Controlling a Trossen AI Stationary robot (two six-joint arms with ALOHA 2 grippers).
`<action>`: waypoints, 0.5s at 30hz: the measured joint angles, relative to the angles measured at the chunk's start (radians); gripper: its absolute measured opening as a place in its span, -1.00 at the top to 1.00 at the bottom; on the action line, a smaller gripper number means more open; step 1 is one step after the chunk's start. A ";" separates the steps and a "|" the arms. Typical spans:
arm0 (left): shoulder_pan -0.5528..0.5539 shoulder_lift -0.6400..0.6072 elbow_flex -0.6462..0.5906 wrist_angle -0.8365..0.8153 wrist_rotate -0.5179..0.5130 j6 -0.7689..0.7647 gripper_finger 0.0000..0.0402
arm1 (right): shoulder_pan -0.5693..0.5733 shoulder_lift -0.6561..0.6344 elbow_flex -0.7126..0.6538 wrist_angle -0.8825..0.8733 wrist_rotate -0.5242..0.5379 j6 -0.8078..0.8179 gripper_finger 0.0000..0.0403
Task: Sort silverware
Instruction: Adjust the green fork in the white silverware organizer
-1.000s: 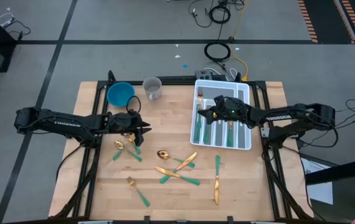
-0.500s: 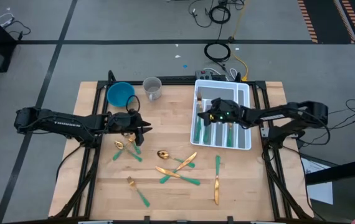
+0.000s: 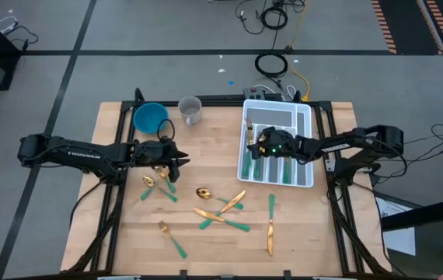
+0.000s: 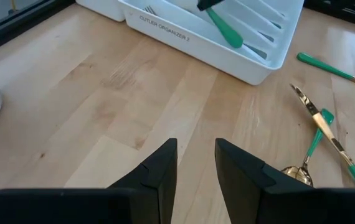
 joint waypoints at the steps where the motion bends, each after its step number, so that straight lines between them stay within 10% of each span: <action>1: 0.000 0.000 0.000 0.000 0.000 0.000 0.43 | 0.001 0.000 0.000 -0.015 0.003 0.006 1.00; 15: 0.000 0.000 0.000 0.001 0.000 0.006 0.43 | 0.006 0.010 0.001 -0.070 0.020 0.032 1.00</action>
